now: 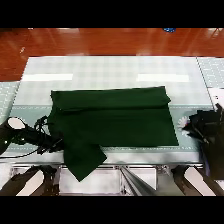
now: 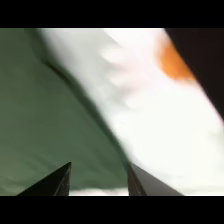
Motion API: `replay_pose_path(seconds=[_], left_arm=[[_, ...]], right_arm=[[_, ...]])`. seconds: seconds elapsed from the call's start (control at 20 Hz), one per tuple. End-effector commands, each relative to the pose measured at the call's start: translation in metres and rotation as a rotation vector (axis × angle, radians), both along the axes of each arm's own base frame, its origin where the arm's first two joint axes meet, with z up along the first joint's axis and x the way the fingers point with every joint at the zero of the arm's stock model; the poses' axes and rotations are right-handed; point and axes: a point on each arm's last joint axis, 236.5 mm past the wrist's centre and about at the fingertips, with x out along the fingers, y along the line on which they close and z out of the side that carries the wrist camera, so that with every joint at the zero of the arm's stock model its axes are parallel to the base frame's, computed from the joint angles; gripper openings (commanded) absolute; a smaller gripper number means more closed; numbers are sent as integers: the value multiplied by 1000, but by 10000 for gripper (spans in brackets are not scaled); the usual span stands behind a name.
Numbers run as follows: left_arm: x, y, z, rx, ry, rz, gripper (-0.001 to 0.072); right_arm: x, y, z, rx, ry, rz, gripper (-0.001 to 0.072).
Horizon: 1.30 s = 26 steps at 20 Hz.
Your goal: Fold the shirts.
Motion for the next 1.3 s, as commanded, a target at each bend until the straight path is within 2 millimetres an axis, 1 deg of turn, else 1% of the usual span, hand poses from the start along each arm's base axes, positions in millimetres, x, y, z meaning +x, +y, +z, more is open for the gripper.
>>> replay_pose_path(seconds=[0.0, 0.1, 0.2, 0.4, 0.55, 0.65, 0.95, 1.0, 1.05, 1.1, 1.15, 1.25], left_arm=[[3, -4, 2, -18, -5, 10, 19], [6, -3, 1, -10, -19, 16, 19], [7, -3, 0, -9, -22, 18, 19], [8, -2, 0, -6, -27, 20, 19], [8, -2, 0, -6, -27, 20, 19], [8, -2, 0, -5, -28, 20, 19], [9, -2, 0, -5, -29, 21, 19], [9, -2, 0, -5, -29, 21, 19], [9, -2, 0, -5, -30, 20, 19], [11, -1, 1, -6, -44, 8, 19], [15, 0, 3, -5, -59, 2, 19], [28, 2, 10, 2, -94, 1, 19]], right_arm=[[-50, 6, -19, -26, 190, 64, 408], [-54, 16, -25, -14, 203, 87, 408], [-57, 16, -26, -21, 216, 95, 408], [-54, 20, -30, 12, 222, 83, 408], [-41, 29, -37, 72, 199, 63, 407], [-39, 31, -43, 88, 207, 53, 408], [-19, 42, -52, 145, 159, 33, 406], [-12, 49, -51, 160, 134, 46, 378], [-3, 58, -47, 188, 90, 67, 193], [4, 65, -42, 218, 47, 83, 30], [10, 72, -36, 253, 10, 95, 25], [15, 74, -27, 275, -17, 118, 25]])
